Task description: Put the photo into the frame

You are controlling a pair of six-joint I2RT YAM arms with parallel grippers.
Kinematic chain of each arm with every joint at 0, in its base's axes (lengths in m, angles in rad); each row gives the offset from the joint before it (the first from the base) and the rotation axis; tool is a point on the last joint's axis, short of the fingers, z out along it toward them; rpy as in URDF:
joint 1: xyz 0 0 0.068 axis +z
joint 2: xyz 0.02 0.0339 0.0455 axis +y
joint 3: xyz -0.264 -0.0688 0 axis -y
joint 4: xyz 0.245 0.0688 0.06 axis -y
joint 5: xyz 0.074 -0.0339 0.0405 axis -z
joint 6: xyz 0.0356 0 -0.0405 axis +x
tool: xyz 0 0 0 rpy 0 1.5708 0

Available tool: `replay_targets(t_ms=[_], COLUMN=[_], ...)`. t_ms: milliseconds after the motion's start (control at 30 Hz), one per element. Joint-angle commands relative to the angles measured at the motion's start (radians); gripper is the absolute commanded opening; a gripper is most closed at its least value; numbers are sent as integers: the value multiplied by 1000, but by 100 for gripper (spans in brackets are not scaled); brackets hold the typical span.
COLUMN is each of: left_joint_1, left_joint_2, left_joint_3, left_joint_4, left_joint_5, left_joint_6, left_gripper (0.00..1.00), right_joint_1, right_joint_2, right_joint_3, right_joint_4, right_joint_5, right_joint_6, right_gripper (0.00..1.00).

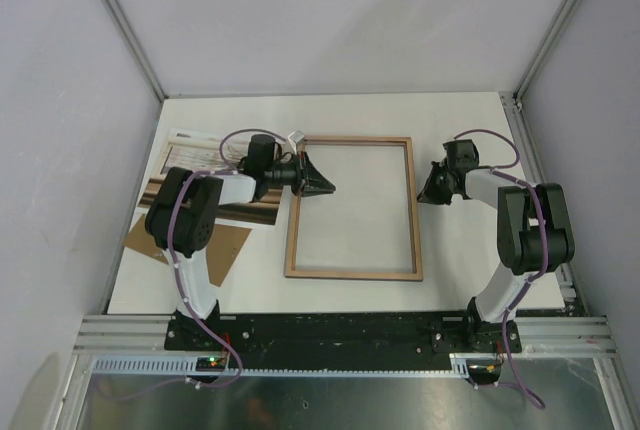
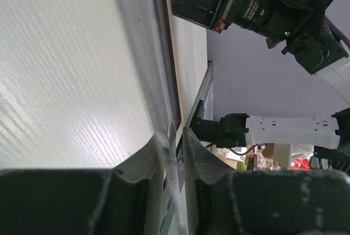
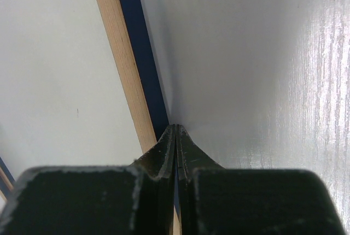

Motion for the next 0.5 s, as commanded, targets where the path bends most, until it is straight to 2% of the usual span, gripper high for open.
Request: replay_targets(t_ms=[0,133,467], left_joint_1=[-11,-11,-9], left_joint_2=[18,23,10], left_joint_3=[73,105,161], left_joint_4=[-74,-143,-297], left_joint_5=[-31,-49,-100], left_joint_6=[76,120,223], left_gripper=[24,28,44], right_joint_1=[22,23,24], right_joint_2=[1,-3,-7], right_joint_3=[11,11,11], right_joint_4=[-22,-22,-25], right_joint_5=[-51,-51,-53], right_joint_6=[-3,-3,-3], right_gripper=[2,2,2])
